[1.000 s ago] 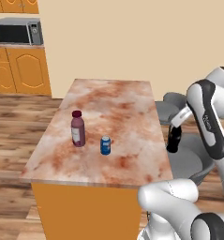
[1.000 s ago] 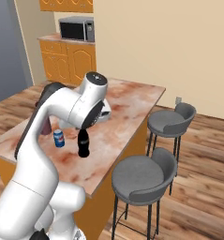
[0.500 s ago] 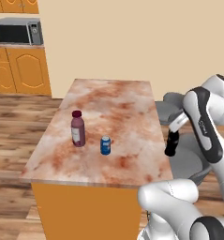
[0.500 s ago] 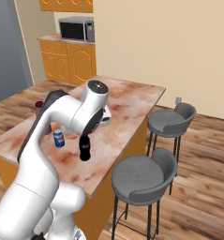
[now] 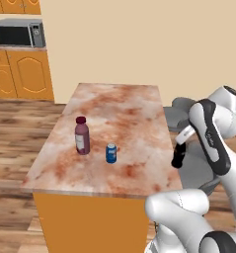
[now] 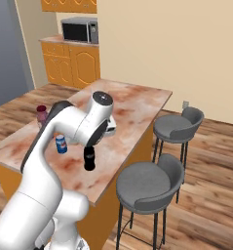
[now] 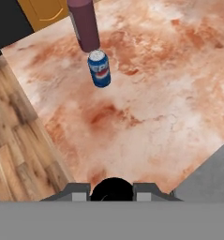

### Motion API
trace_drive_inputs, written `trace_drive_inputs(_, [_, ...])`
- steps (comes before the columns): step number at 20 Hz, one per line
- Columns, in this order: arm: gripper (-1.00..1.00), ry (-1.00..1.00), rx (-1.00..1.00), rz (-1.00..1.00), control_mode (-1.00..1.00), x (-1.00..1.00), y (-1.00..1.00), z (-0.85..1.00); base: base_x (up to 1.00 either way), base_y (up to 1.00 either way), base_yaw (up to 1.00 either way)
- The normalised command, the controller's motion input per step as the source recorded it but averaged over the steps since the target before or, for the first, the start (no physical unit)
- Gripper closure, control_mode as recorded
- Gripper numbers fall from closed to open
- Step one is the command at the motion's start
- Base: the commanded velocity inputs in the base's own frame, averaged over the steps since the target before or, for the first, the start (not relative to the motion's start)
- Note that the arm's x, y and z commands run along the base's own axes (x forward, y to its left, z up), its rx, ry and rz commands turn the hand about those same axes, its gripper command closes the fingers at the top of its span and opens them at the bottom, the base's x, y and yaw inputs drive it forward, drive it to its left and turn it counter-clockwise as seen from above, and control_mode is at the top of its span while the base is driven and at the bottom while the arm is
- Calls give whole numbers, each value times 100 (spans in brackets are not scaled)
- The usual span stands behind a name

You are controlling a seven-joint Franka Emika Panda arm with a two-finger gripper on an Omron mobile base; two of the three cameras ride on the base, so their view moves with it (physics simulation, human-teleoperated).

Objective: Move the drinks to the dining counter.

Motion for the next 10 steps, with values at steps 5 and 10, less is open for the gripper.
trace_drive_inputs(5, [100, -1, 0, 0, -100, 6, 0, -16, 0, 0, 0])
trace_drive_inputs(10, [100, 0, 0, 0, -100, 4, 0, -16, 0, 0, 0])
